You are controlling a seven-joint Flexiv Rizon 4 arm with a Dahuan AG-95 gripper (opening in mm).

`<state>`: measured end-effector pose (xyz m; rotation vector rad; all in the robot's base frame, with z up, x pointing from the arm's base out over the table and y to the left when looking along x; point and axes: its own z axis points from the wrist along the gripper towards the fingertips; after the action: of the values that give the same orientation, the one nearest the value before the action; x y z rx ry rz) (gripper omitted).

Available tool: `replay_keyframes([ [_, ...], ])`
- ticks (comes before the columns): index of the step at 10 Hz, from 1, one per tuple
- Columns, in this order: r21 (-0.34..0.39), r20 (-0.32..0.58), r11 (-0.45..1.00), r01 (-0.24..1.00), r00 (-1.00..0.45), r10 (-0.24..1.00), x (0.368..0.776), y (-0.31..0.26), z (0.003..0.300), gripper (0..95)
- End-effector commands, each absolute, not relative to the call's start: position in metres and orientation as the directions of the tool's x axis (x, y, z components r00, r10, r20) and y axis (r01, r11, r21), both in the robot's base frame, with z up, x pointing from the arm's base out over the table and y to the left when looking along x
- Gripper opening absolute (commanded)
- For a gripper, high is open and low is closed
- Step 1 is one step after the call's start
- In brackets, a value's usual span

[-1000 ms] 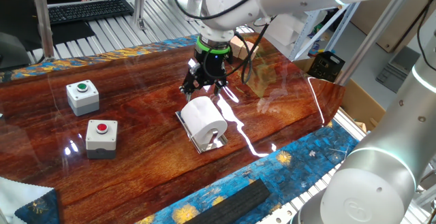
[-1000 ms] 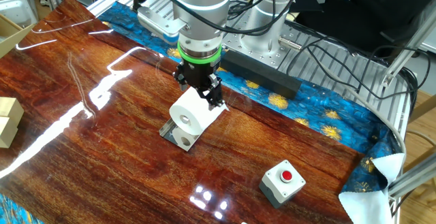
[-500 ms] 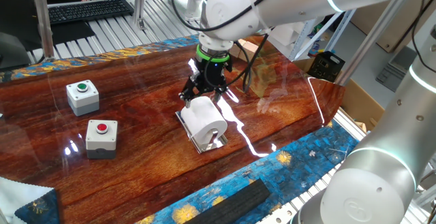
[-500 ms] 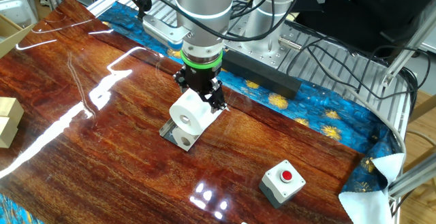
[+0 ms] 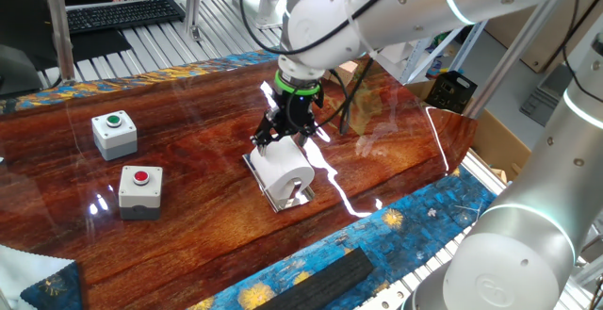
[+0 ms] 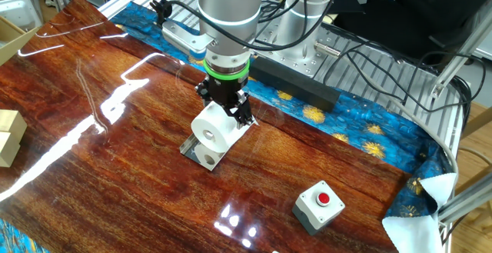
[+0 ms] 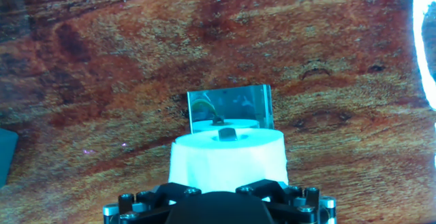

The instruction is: Take the roll of paper down from the shelf

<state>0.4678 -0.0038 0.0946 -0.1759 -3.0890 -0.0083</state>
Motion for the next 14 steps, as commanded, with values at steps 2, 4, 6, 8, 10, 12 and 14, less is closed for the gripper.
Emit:
replay_keyframes([
  [2, 0.003, 0.045, 0.994, 0.114, -0.993, 0.113, 0.466, -0.006, 0.087, 95.0],
  [4, 0.004, 0.044, 0.993, 0.119, -0.992, 0.119, 0.465, -0.006, 0.082, 95.0],
  [6, 0.003, 0.042, 0.992, 0.126, -0.991, 0.125, 0.465, -0.006, 0.076, 95.0],
  [8, 0.002, 0.041, 0.992, 0.126, -0.991, 0.126, 0.465, -0.006, 0.071, 95.0],
  [10, 0.001, 0.041, 0.992, 0.128, -0.991, 0.128, 0.464, -0.006, 0.068, 95.0],
  [12, 0.0, 0.041, 0.992, 0.129, -0.991, 0.129, 0.464, -0.006, 0.068, 95.0],
  [14, 0.002, 0.04, 0.991, 0.132, -0.991, 0.131, 0.464, -0.006, 0.067, 95.0],
])
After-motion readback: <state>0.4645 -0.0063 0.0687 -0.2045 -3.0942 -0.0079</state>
